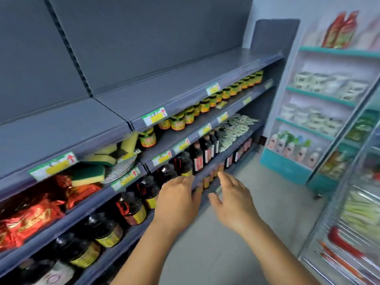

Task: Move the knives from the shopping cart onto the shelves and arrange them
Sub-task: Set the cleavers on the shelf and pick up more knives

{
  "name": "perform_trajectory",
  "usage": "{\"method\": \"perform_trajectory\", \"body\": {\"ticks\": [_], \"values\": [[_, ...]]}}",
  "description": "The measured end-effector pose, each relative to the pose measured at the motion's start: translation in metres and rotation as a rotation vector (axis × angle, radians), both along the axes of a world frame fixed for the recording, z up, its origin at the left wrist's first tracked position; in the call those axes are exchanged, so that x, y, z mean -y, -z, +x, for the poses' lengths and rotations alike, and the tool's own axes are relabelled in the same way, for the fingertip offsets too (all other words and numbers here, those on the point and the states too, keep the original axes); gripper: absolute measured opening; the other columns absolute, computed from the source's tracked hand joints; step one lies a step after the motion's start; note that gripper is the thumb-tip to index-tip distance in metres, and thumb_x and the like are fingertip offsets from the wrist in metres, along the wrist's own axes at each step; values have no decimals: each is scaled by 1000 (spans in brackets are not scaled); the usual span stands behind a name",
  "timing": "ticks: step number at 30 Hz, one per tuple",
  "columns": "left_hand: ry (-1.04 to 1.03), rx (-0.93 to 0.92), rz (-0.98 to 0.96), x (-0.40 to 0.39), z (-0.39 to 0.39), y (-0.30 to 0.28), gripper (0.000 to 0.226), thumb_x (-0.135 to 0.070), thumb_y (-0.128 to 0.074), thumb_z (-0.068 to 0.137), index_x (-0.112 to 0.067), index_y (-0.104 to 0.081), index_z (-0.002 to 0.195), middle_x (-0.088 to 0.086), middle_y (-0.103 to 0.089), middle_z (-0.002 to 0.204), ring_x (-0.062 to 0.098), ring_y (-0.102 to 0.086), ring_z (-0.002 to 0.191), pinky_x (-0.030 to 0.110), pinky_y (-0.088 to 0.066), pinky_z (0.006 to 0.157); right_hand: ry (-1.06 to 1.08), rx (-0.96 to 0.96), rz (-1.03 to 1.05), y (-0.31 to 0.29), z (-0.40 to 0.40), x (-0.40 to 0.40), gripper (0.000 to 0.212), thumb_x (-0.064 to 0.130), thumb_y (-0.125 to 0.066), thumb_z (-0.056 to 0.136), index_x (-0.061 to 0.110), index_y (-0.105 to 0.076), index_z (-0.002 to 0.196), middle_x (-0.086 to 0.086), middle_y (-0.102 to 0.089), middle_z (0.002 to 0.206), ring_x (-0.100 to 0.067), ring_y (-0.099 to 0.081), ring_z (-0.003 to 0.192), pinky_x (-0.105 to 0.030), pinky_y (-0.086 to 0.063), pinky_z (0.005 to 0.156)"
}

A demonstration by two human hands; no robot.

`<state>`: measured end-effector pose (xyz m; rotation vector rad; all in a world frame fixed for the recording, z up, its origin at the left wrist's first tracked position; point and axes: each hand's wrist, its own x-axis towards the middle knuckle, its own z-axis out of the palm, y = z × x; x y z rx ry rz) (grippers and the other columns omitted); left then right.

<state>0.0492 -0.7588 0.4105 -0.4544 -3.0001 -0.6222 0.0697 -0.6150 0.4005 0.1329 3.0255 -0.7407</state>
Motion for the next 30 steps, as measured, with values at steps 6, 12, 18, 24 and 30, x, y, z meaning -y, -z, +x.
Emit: {"method": "perform_trajectory", "body": {"ticks": [6, 12, 18, 24, 30], "values": [[234, 94, -103, -110, 6, 34, 29, -32, -49, 91, -15, -58, 113, 5, -63, 115, 26, -55, 110, 32, -41, 88, 256, 96, 10, 39, 38, -105, 62, 41, -41, 97, 16, -19, 150, -1, -25, 155, -18, -23, 142, -29, -18, 114], [456, 165, -120, -206, 6, 68, 43, -33, -43, 97, -18, -45, 137, -2, -52, 136, 17, -44, 126, 25, -29, 104, 514, 151, -37, 73, 69, -188, 58, 40, -42, 98, 17, -25, 148, 1, -28, 154, -19, -25, 142, -33, -20, 114], [677, 234, -143, -299, -4, 97, 44, -32, -42, 97, -19, -44, 139, -3, -51, 138, 16, -45, 127, 26, -29, 105, 722, 238, -66, 100, 82, -260, 51, 39, -47, 95, 18, -36, 141, -1, -40, 146, -22, -37, 133, -34, -28, 110], [827, 298, -145, -392, -27, 112, 30, -28, -46, 94, -16, -55, 119, 3, -60, 119, 21, -54, 109, 31, -43, 88, 904, 266, -89, 113, 74, -326, 52, 38, -44, 97, 16, -35, 143, -2, -38, 148, -21, -34, 137, -32, -25, 110], [959, 315, -164, -470, -36, 133, 44, -31, -49, 94, -24, -44, 138, 0, -56, 130, 22, -52, 117, 35, -46, 94, 1050, 237, -127, 132, 68, -385, 55, 34, -49, 95, 14, -34, 145, -4, -36, 151, -22, -31, 139, -35, -24, 113]]}}
